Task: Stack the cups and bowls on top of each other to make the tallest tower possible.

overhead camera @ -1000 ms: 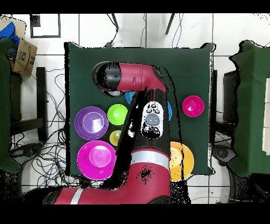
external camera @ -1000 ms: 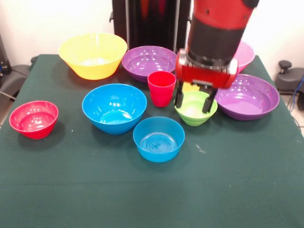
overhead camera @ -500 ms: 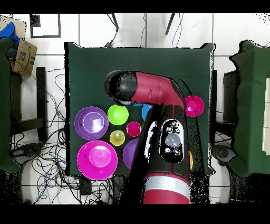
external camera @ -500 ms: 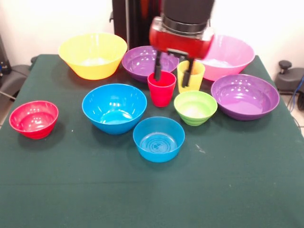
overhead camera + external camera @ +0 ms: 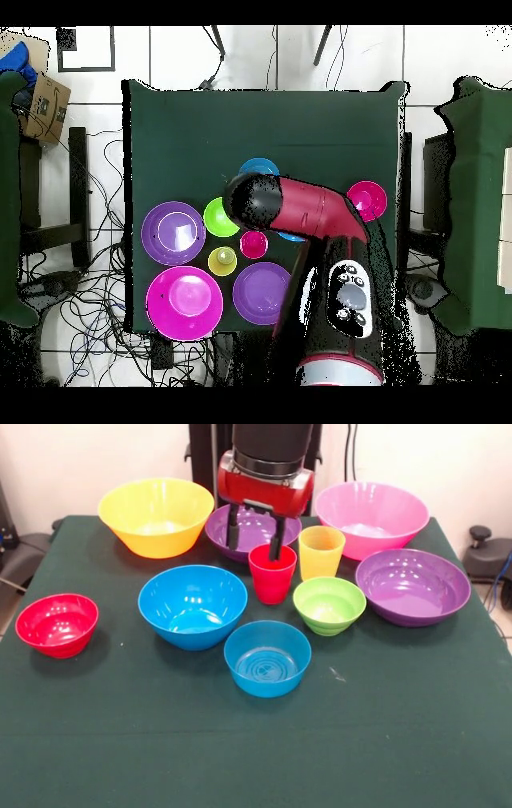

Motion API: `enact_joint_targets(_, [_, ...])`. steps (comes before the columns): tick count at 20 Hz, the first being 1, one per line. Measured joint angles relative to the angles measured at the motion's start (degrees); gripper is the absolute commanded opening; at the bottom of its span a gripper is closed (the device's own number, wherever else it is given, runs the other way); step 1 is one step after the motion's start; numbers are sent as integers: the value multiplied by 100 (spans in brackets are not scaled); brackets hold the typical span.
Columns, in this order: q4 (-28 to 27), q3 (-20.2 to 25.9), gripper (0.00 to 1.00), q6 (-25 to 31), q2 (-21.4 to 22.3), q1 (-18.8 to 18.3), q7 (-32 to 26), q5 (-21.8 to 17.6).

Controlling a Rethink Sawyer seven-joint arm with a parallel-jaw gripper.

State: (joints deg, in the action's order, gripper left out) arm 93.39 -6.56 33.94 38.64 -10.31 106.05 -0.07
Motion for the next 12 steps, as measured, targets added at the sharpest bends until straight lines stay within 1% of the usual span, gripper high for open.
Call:
enact_joint_targets(1, [214, -38, 100, -211, 7, 0, 0, -7])
enact_joint_targets(4, [420, -87, 100, -411, -1, 22, 0, -8])
enact_joint_targets(5, [579, -111, 100, -512, -5, 38, 0, -7])
enact_joint_targets(12, [900, -143, 100, -542, -4, 59, 0, -5])
